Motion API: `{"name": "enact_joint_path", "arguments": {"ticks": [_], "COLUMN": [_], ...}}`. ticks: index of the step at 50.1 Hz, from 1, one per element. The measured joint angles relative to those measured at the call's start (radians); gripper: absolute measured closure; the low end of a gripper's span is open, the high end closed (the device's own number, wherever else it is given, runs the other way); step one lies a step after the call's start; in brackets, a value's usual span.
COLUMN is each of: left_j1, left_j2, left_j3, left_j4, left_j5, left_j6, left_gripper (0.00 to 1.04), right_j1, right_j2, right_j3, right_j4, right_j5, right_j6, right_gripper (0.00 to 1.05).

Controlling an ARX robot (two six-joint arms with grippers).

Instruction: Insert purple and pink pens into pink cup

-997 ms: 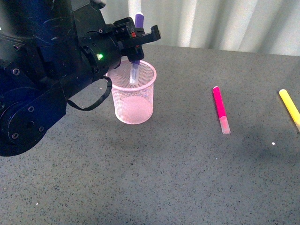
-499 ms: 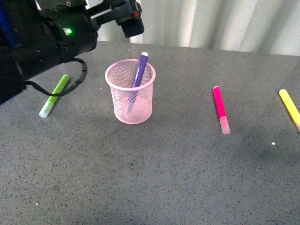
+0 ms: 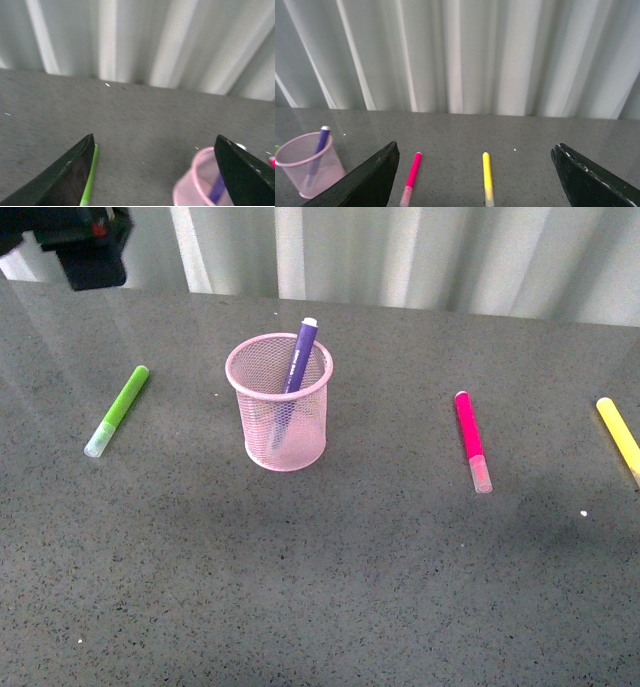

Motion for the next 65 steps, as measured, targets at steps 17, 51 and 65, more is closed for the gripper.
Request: {"name": "enact_joint_path", "arguments": {"ticks": [17,51,65], "left_j1": [0.093,0.208,0.208], "left_j2": [-0.22,-0.767,-0.951], "left_j3": [-0.335,-0.493,-0.494], "left_j4": [0.253,-0.124,-0.285], "left_j5": [-0.014,0.092,0.093], "left_j6": [0.122,0.13,0.13], "left_gripper": [0.93,1.01,1.01], "right_j1": [0.0,0.0,0.0], "right_j2": [0.0,0.0,0.0], "right_j3": [0.0,0.0,0.0], "right_j4": [0.0,0.0,0.0], "right_j5": [0.0,0.0,0.0], "right_j6": [0.0,0.0,0.0], "right_gripper": [0.07,0.07,0.07]}}
